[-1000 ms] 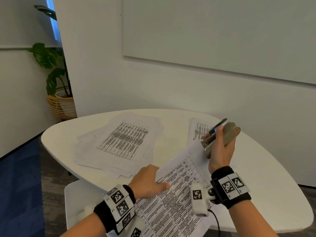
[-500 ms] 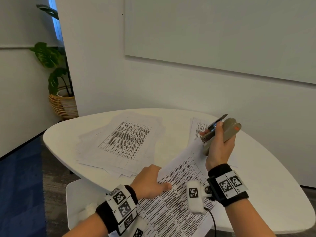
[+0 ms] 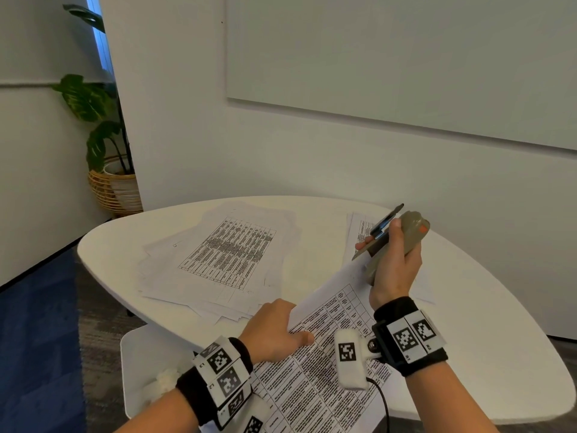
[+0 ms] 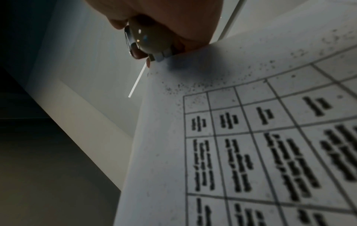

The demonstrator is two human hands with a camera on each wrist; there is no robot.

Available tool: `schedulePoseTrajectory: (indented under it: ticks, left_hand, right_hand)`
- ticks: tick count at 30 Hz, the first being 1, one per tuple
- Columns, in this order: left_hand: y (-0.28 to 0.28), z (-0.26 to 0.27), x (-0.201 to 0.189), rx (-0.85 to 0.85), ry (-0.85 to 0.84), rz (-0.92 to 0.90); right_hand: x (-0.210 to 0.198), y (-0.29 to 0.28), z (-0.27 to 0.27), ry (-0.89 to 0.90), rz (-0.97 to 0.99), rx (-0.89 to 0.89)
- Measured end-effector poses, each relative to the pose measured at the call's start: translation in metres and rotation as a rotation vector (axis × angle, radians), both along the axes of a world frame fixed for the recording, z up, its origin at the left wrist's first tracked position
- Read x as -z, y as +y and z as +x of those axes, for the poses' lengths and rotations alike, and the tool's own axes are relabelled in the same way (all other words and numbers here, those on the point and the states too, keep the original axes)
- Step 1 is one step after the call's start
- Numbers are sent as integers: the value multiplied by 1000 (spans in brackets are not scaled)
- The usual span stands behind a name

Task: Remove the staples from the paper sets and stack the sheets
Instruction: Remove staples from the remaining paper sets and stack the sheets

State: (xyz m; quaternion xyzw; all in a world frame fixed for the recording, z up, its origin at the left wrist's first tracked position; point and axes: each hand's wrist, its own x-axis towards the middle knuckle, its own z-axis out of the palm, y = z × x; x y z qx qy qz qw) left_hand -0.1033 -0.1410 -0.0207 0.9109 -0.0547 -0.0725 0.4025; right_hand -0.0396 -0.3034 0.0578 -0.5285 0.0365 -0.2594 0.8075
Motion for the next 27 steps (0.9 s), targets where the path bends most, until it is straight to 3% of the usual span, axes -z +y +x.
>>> schedulePoseTrajectory:
  ticks: [8, 12, 14, 17, 22, 25, 27]
  left_hand:
    - [-1, -2, 1, 7, 63, 74]
    - [7, 1, 4, -14, 88, 87]
    - [18, 3, -2, -60, 90, 48]
    - [41, 10, -18, -154, 36, -51]
    - [76, 21, -49, -254, -111, -186]
    - [81, 30, -66, -311, -205, -317]
    - [80, 37, -72, -307, -210, -422]
  right_hand:
    - [9, -1, 6, 187, -36, 30]
    - [17, -13, 15, 309, -165, -13]
    - [30, -29, 29, 367, -307, 14]
    - [56, -60, 48, 635, -594, 20]
    - [84, -81, 46, 933, -1102, -222]
    - [82, -75, 41, 903, -1350, -339]
    - [73, -67, 38, 729, -1340, -289]
